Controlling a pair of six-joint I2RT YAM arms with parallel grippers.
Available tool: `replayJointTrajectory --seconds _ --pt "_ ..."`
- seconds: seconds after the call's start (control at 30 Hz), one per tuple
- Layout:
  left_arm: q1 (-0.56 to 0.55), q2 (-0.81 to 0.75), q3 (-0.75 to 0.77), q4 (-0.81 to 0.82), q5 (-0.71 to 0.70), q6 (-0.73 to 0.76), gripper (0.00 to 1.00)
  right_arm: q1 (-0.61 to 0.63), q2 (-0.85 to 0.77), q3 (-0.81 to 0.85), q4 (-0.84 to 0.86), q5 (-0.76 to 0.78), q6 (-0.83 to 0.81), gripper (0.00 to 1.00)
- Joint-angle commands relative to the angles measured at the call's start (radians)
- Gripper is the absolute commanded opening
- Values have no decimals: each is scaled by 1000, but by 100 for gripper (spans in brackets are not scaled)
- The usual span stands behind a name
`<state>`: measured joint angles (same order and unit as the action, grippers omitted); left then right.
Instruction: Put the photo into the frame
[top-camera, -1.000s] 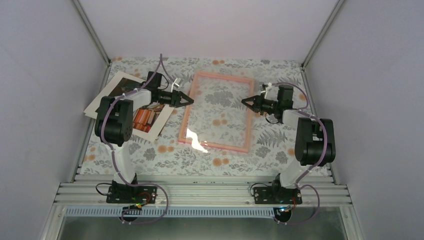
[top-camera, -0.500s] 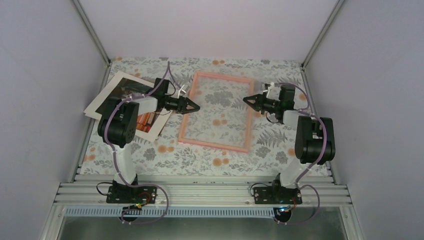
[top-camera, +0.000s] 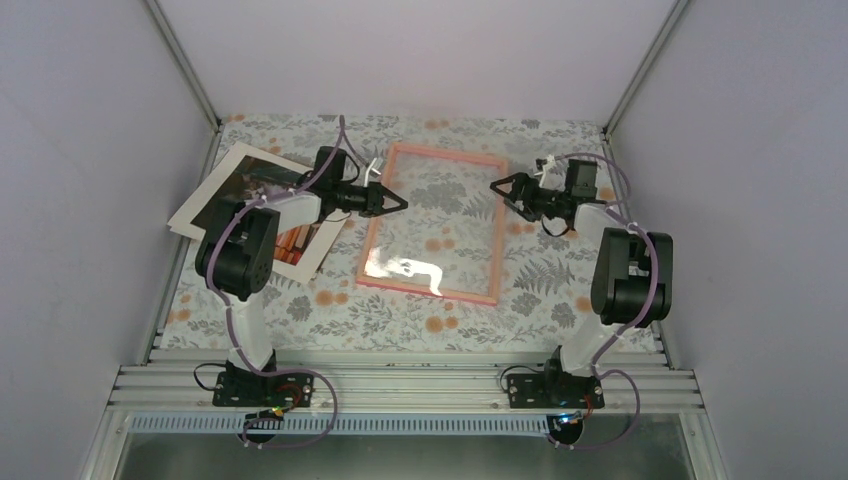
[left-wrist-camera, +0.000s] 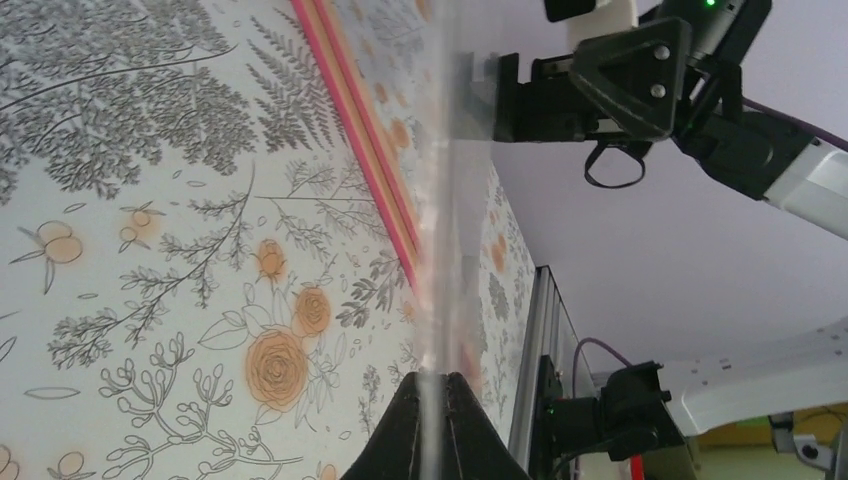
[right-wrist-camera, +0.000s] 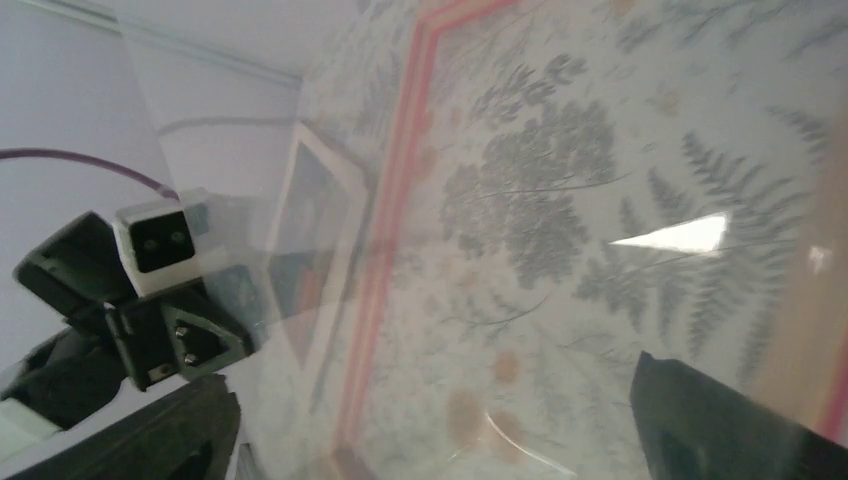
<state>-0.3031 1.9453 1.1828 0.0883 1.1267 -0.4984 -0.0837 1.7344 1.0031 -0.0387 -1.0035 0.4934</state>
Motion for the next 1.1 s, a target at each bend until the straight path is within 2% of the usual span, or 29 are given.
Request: replayJointTrajectory --seconds 0.0,0.13,0.27,0.4,0.7,0.87,1.07 --pt "-3 18 -21 98 -63 -87 2 -29 -29 25 -173 116 -163 100" --pt "-15 79 32 112 -66 -100 2 -41 -34 -1 -195 141 -201 100" --pt "-21 132 42 191 -72 -190 2 -56 -25 -7 -210 167 -239 100" --pt "-22 168 67 167 -99 -166 2 -72 -26 -17 -236 205 -280 100" --pt "-15 179 97 39 -161 -84 2 -76 -22 -67 -243 248 -332 71" --pt "-13 168 76 -6 -224 -62 2 -76 -23 -95 -226 239 -323 61" --pt "-10 162 66 -39 -268 -53 2 -70 -34 -98 -215 226 -313 54"
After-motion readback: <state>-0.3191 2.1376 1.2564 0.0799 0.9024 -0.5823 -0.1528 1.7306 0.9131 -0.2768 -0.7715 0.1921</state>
